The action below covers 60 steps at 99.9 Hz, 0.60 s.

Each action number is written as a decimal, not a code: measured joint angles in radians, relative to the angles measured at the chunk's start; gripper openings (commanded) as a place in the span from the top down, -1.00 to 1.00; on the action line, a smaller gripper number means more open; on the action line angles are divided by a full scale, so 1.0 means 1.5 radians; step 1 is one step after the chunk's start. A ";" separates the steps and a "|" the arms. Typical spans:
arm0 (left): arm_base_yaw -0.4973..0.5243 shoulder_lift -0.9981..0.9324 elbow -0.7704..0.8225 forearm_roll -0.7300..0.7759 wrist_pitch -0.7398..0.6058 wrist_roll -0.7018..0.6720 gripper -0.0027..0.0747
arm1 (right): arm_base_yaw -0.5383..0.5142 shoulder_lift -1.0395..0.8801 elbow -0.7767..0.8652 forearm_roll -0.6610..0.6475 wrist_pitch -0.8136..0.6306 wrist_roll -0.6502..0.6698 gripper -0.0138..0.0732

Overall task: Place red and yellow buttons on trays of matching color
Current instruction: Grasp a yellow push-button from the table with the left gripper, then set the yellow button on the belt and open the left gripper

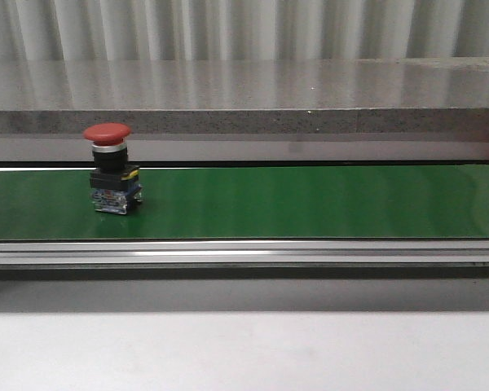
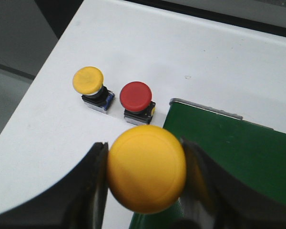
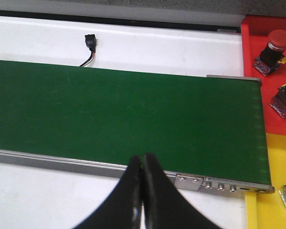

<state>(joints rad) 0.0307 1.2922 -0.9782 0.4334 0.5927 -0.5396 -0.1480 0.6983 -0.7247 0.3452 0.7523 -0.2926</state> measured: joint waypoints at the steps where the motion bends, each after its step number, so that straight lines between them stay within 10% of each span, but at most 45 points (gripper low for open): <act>1: -0.002 0.000 0.000 0.000 0.000 0.000 0.98 | 0.000 0.000 0.000 0.000 0.000 0.000 0.84; 60: -0.036 0.112 0.000 -0.014 -0.023 0.002 0.98 | 0.000 0.000 0.000 0.000 0.000 0.000 0.84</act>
<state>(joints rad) -0.0238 1.4602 -0.9782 0.4119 0.5582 -0.5374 -0.1480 0.6983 -0.7247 0.3452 0.7523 -0.2926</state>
